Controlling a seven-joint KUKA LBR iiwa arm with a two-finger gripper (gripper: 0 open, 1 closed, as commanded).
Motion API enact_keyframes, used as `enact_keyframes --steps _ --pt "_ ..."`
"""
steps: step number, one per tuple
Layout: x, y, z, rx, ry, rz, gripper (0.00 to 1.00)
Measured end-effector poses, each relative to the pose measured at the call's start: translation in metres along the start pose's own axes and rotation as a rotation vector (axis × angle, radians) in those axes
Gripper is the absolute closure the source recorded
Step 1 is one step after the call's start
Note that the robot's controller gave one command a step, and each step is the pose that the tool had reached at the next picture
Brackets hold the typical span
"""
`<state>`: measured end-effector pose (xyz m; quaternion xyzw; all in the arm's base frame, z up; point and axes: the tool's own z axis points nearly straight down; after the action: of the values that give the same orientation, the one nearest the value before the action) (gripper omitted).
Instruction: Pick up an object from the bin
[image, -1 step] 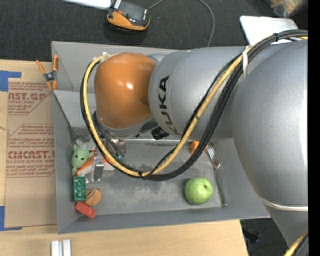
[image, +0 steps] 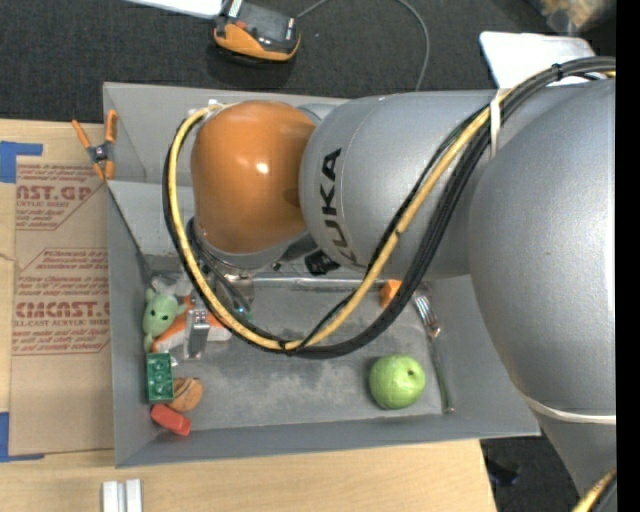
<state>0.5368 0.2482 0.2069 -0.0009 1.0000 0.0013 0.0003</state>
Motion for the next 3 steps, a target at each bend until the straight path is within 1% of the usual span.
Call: enact_keyframes --steps 1,2,3 --pt "0.009 -0.015 0.045 0.0 -0.003 -0.105 0.0" --pt "0.022 -0.06 0.118 -0.001 -0.01 -0.262 0.0" --pt "0.005 -0.07 0.125 -0.001 -0.005 -0.372 0.0"
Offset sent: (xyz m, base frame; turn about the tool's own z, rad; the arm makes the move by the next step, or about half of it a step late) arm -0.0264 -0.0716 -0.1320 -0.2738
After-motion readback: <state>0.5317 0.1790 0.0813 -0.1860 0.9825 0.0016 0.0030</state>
